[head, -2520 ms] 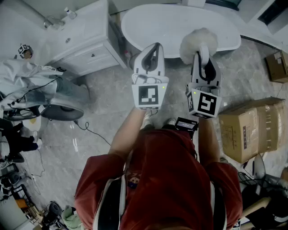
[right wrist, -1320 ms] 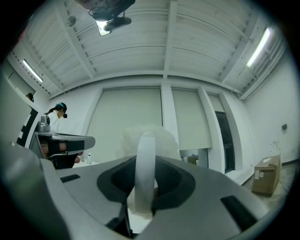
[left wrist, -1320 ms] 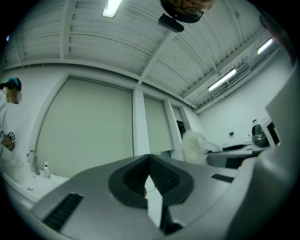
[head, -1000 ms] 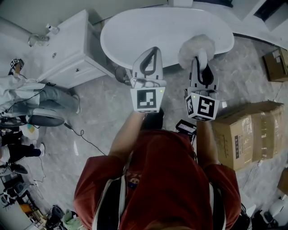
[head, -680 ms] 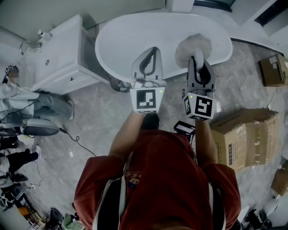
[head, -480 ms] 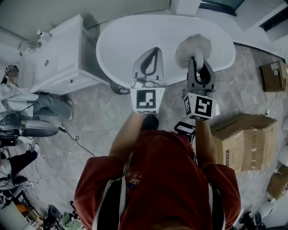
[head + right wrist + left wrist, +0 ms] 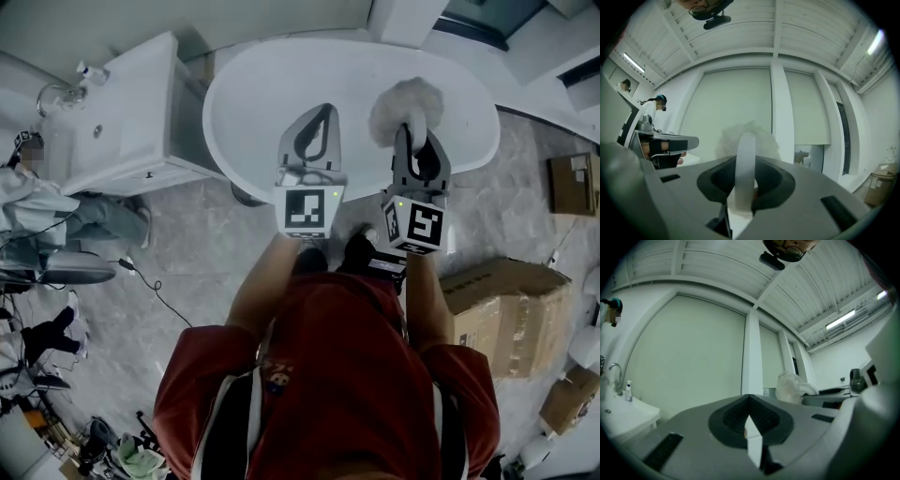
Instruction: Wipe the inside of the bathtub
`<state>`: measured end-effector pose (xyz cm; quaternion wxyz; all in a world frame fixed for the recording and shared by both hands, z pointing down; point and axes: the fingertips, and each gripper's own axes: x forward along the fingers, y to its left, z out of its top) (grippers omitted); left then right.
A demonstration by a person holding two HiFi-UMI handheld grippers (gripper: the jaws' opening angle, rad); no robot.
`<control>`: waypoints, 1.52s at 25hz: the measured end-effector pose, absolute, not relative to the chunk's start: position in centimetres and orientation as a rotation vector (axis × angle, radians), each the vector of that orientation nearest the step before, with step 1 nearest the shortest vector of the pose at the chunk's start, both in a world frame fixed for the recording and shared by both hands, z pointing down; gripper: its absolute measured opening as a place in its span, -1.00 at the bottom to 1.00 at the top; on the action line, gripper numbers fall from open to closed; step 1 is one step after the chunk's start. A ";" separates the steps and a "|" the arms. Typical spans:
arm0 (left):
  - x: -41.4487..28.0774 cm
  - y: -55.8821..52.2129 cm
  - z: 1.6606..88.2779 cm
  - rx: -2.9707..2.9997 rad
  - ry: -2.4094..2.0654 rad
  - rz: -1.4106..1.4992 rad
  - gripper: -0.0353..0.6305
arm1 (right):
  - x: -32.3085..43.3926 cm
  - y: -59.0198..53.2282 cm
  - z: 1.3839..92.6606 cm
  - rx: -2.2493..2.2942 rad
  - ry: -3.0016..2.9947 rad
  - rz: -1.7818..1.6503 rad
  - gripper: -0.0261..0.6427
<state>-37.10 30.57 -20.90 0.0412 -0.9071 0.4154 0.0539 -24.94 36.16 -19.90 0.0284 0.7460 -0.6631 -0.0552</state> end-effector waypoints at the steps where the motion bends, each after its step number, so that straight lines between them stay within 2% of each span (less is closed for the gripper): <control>1: -36.6 30.1 -20.8 -2.770 1.286 0.161 -0.85 | -24.3 35.5 -19.8 2.295 -2.058 -0.169 -0.63; 20: -21.2 20.8 -21.9 -2.499 1.660 0.159 -0.85 | -6.5 22.1 -17.7 2.034 -2.396 -0.088 -0.63; 28: -22.6 16.2 -18.1 -2.469 1.744 0.092 -0.85 | -7.8 17.0 -13.4 1.940 -2.419 0.003 -0.63; 38: -28.3 6.8 -10.9 -2.466 1.743 0.034 -0.85 | -14.7 6.9 -6.5 1.893 -2.404 0.033 -0.63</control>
